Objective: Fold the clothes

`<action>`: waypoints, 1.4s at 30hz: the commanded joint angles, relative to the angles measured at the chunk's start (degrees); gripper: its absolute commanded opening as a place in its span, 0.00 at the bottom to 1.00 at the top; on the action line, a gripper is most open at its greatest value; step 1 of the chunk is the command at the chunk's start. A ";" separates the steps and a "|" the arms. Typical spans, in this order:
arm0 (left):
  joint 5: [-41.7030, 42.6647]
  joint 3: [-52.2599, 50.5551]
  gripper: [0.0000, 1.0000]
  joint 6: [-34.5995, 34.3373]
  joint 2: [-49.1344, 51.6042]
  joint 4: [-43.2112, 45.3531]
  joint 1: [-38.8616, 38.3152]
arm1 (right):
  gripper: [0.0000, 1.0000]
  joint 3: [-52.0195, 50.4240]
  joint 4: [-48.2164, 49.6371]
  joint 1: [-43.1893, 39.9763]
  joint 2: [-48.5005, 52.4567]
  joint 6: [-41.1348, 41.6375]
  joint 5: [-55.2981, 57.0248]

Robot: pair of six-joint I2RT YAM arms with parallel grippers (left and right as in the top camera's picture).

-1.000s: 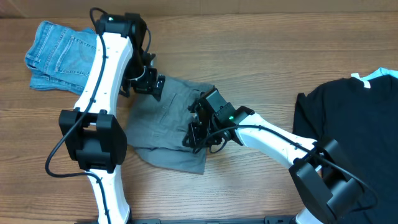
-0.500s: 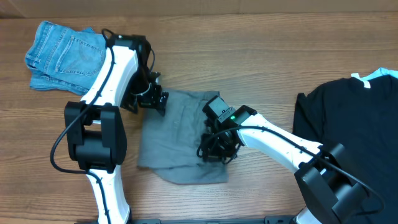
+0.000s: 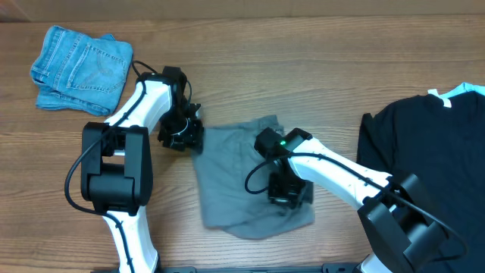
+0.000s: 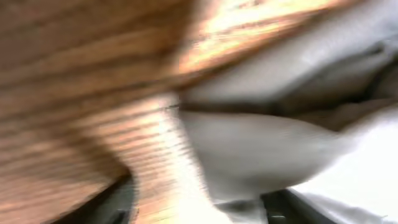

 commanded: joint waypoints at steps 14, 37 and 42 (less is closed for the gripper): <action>19.06 13.33 0.63 9.18 0.74 -11.65 -0.46 | 0.35 7.32 2.49 -12.26 -14.58 -9.81 -1.16; 0.15 -5.62 0.25 -0.96 0.76 9.16 -8.70 | 0.04 2.78 31.04 -20.11 7.13 6.58 -5.40; -1.03 -7.08 0.19 -2.47 0.76 10.03 -7.39 | 0.04 2.80 32.92 -25.73 6.47 -4.35 -13.22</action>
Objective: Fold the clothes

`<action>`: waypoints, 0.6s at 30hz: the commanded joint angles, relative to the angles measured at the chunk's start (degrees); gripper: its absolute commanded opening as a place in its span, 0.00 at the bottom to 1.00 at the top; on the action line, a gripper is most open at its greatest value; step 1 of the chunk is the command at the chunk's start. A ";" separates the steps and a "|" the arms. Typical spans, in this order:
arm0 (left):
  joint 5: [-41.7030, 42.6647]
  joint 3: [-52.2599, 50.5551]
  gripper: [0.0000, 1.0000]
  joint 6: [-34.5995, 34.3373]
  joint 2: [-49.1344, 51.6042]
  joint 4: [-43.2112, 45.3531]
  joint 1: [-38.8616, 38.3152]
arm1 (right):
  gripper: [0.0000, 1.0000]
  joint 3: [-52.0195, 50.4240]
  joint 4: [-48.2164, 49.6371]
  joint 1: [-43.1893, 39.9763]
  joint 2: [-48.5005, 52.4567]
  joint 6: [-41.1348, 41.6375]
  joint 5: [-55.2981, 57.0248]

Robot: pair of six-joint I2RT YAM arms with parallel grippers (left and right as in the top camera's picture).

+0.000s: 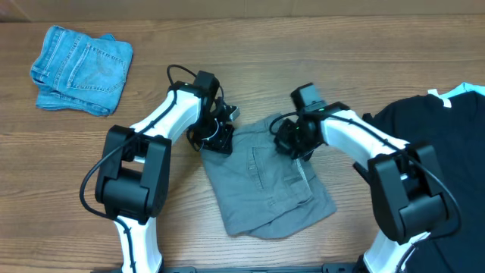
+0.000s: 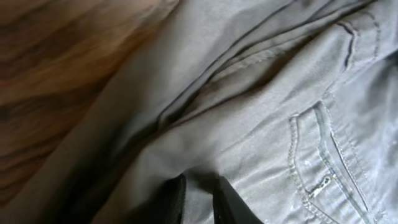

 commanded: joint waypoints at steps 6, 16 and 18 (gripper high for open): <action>-9.60 0.13 0.22 -3.19 2.36 -3.85 2.64 | 0.04 1.16 -5.49 -8.46 -2.89 -15.58 -0.57; 5.03 21.18 0.46 5.95 2.34 -15.52 1.40 | 0.10 3.82 -28.70 -8.20 -15.41 -27.56 -5.99; 8.09 22.16 0.47 6.51 2.34 -13.35 0.61 | 0.11 3.63 -31.76 -7.98 -15.87 -27.34 -6.01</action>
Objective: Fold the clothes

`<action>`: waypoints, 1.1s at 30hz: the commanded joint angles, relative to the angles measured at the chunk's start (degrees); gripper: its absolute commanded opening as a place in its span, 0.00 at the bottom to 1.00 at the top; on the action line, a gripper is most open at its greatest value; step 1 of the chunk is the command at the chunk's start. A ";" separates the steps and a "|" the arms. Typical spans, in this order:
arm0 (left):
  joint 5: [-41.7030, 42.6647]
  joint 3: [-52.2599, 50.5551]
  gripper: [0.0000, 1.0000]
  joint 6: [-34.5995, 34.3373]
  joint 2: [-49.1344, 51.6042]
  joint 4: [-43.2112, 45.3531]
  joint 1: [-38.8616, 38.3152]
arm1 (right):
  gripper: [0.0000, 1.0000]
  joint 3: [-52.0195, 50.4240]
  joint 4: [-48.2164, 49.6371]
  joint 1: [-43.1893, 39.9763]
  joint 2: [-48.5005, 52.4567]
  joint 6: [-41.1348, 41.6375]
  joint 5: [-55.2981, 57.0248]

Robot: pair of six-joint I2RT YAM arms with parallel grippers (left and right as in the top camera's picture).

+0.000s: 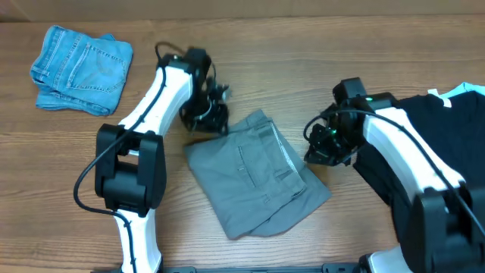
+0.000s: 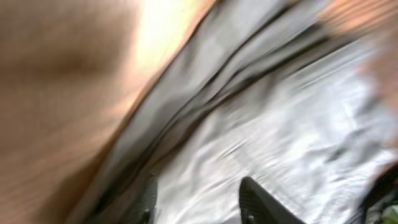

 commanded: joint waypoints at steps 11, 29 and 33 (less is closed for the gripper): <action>2.82 -2.84 0.44 10.91 1.81 9.60 -8.90 | 0.11 -15.02 17.75 8.81 -1.09 6.88 -8.35; -5.31 -3.34 0.38 -2.47 8.04 23.71 -7.56 | 0.06 -26.60 15.30 3.91 0.07 15.37 7.43; -2.45 3.61 0.47 0.55 6.84 15.08 -6.54 | 0.06 -22.29 12.83 3.91 -1.29 8.76 7.17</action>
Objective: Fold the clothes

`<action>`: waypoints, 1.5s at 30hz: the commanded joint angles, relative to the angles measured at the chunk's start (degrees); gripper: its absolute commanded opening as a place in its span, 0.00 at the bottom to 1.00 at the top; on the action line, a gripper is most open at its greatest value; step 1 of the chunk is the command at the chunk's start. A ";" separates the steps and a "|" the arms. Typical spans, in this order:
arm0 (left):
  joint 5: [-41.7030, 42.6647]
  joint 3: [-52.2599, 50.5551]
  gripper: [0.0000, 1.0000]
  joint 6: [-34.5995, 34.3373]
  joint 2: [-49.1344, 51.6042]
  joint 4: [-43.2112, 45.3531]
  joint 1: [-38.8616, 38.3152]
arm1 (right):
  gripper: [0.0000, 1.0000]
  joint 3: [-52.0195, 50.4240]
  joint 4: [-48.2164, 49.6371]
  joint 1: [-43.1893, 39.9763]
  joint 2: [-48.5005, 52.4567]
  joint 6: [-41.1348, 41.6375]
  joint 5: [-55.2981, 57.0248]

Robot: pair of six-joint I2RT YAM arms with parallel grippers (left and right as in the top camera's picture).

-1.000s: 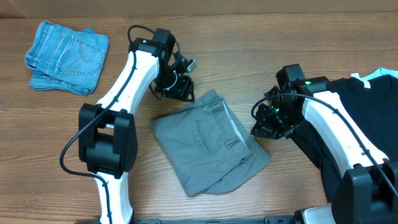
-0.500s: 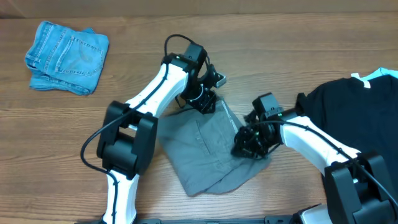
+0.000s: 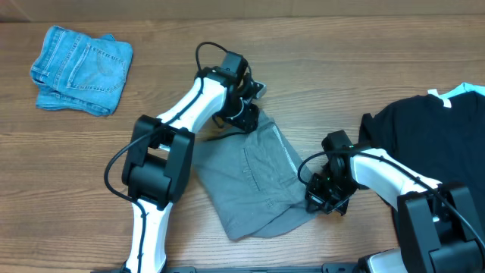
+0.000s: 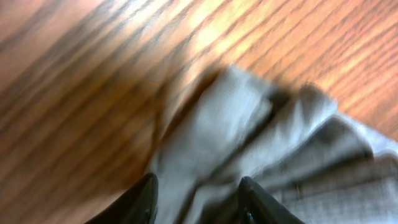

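Note:
The grey shorts [image 3: 250,174] lie folded and slanted in the middle of the table. My left gripper [image 3: 244,114] is at their far top corner. In the left wrist view its fingers [image 4: 144,200] stand open, with a bunched corner of the grey shorts [image 4: 224,124] between them, and the picture is blurred. My right gripper [image 3: 326,196] is low at the shorts' near right edge, and its jaws cannot be made out from above. A black shirt [image 3: 432,144] lies spread at the right.
A folded pair of blue jeans [image 3: 82,67] sits at the far left corner of the wooden table [image 3: 341,68]. A light blue garment [image 3: 462,91] peeks out beyond the black shirt. The right arm [image 3: 386,176] runs along the shirt's left edge.
My left gripper has moved right, from the shorts' far left side to their top corner, still open. My right gripper has moved nearer, from beside the shirt to the shorts' near right edge.
First the shorts lay wider, with my left gripper at their far left corner and my right one on their near right part. Then both grippers were at the far edge, the left shut on cloth. Then both were off a slanted bundle. Now both touch its edges.

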 commanded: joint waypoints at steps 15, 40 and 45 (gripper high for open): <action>8.04 10.16 0.19 19.47 -3.93 -19.96 -2.32 | 0.09 15.02 -12.39 1.07 -6.93 -5.62 -8.59; 6.03 8.79 0.32 4.92 -4.07 -9.64 4.94 | 0.08 -2.23 9.62 1.42 -5.62 3.39 -8.59; 5.97 15.47 0.34 9.29 -4.81 -24.48 7.80 | 0.12 4.31 0.74 -1.99 -6.69 -6.82 -8.68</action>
